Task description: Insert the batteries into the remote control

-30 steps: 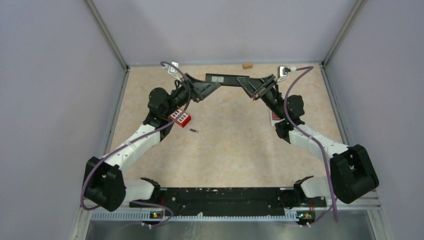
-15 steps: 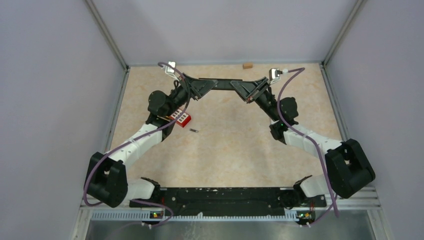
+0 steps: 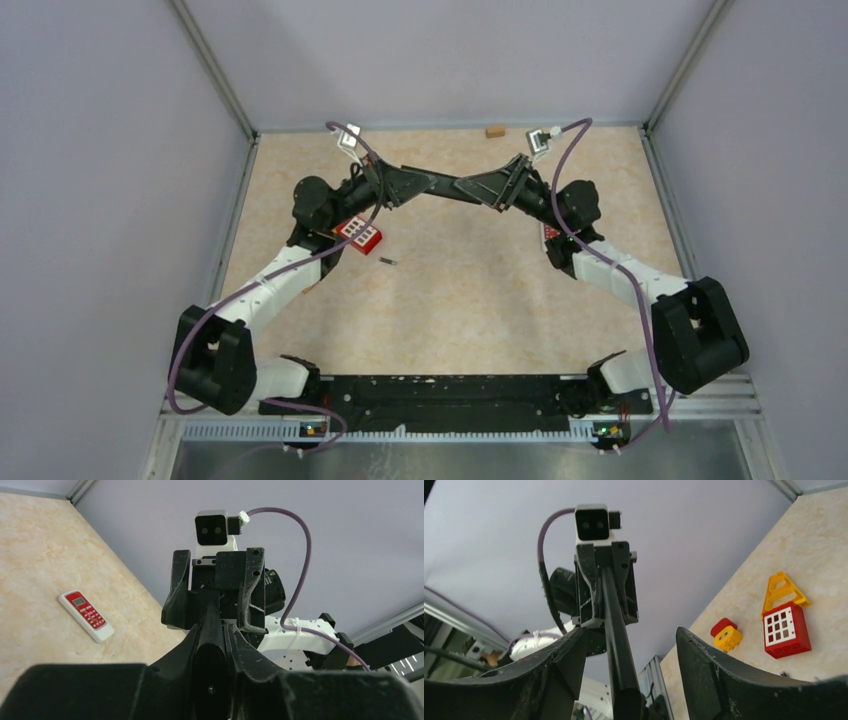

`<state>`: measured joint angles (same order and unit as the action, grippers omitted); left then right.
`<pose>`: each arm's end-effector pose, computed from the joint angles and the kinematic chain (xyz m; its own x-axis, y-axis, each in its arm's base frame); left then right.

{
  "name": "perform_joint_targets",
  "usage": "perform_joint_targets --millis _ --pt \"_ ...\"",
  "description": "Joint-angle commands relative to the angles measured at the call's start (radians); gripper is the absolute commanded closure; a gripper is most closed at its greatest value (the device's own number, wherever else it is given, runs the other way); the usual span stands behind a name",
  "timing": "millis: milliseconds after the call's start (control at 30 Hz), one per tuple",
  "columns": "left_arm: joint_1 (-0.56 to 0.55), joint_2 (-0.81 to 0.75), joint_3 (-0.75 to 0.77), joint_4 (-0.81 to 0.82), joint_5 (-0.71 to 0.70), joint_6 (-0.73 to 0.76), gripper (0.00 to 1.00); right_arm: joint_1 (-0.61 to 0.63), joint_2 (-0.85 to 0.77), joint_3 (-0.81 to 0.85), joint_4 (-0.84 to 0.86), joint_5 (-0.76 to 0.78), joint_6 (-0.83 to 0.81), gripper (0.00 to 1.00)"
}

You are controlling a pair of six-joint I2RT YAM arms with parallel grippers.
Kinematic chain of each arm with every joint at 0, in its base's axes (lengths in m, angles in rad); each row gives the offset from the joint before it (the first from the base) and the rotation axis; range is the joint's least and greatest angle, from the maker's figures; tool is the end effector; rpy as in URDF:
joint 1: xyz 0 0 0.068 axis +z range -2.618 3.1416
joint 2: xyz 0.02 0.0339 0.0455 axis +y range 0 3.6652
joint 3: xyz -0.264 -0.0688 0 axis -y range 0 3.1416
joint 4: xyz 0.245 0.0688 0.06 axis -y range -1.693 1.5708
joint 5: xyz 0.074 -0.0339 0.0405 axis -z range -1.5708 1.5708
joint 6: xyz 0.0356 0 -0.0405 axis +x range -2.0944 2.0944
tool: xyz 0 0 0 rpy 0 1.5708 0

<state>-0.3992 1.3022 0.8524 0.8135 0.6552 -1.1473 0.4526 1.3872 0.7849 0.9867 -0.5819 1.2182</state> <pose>0.2608 -0.1336 0.3519 -0.6246 -0.5211 -0.5817 0.6411 0.0832 -0.7629 0.2647 0.1505 0.3226 -0.6564 0.5526 -0.5136 -0.6009 0.0286 0.7988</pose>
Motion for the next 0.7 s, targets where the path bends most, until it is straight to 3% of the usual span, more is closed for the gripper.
perform_joint_targets --millis 0,333,400,533,667 --pt "0.031 -0.008 0.069 0.016 0.152 0.031 1.0 -0.012 -0.016 0.061 -0.041 -0.194 -0.118 0.35" --pt "0.043 0.003 0.109 -0.053 0.253 0.02 1.0 -0.012 0.027 0.102 -0.07 -0.247 -0.143 0.53" --pt "0.043 0.006 0.109 -0.064 0.257 0.017 1.0 -0.012 0.043 0.102 -0.023 -0.248 -0.104 0.53" --pt "0.045 0.019 0.109 -0.059 0.261 -0.012 1.0 -0.011 0.063 0.092 0.049 -0.243 -0.067 0.42" --pt "0.045 0.033 0.102 -0.011 0.259 -0.052 1.0 -0.012 0.08 0.102 0.027 -0.244 -0.072 0.41"
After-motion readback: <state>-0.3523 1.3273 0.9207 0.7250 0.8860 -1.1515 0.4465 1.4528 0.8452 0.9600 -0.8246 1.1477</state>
